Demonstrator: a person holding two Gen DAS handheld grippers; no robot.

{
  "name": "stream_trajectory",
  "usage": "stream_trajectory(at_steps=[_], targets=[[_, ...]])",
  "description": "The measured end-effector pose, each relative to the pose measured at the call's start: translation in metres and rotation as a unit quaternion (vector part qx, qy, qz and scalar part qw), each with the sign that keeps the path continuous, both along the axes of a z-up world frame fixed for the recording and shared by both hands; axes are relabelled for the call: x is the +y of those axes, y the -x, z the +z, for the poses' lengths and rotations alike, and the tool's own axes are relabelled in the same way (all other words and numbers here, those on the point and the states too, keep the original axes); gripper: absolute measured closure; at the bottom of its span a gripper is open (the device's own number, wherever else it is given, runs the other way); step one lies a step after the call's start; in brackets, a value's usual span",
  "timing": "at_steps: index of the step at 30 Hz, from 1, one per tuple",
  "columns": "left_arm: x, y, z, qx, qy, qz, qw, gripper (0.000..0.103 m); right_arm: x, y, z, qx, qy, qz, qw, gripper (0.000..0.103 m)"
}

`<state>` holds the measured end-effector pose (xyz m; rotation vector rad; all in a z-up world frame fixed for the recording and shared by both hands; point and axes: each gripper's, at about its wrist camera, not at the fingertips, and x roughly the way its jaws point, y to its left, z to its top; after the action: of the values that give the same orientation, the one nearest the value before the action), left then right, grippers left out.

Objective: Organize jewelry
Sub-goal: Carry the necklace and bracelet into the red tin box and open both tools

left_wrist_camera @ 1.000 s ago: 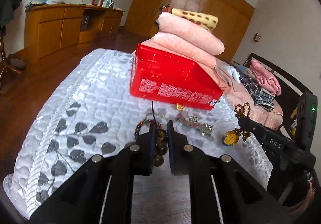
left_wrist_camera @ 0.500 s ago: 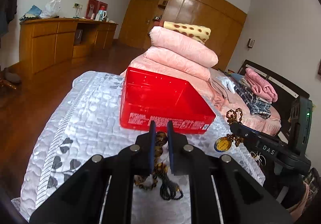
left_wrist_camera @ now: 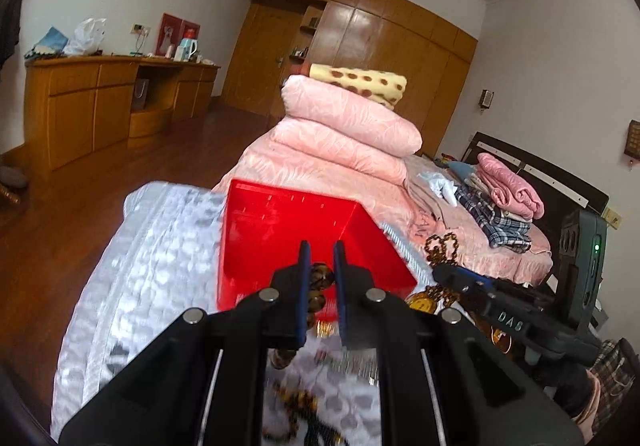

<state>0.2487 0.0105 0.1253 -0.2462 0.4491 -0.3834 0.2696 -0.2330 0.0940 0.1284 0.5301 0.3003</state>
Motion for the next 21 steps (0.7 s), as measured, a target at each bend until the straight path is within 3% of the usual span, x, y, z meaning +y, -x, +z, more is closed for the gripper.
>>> stream_trajectory(at_steps=[9, 15, 21], targets=[[-0.020, -0.072, -0.001, 0.013, -0.005, -0.004, 0.9999, 0.093, 0.006, -0.060, 0.004, 0.000, -0.003, 0.005, 1.000, 0.085], [-0.031, -0.121, -0.027, 0.042, -0.035, 0.010, 0.9984, 0.093, 0.010, -0.097, -0.022, 0.038, 0.000, 0.003, 0.999, 0.085], [-0.029, -0.140, -0.054, 0.077, -0.057, 0.023, 0.9951, 0.092, 0.012, -0.104, -0.037, 0.054, 0.012, 0.001, 0.998, 0.082]])
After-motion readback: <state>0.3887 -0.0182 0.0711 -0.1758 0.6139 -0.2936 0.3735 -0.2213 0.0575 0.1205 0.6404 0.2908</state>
